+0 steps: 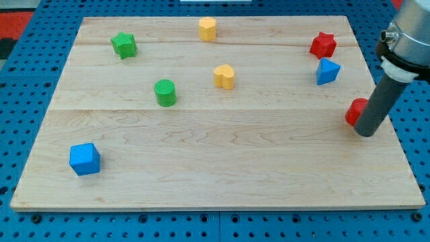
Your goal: Move the red circle towards center right
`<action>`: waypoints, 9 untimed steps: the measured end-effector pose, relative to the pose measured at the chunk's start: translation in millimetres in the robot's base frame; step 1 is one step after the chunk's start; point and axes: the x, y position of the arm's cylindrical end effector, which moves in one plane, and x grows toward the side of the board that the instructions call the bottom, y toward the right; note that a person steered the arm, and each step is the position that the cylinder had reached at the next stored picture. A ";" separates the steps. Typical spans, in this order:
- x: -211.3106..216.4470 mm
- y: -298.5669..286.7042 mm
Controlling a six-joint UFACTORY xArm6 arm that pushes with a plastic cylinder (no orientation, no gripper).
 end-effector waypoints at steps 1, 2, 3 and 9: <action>0.0 2.2; -13.4 2.2; -27.4 3.2; -39.5 -17.7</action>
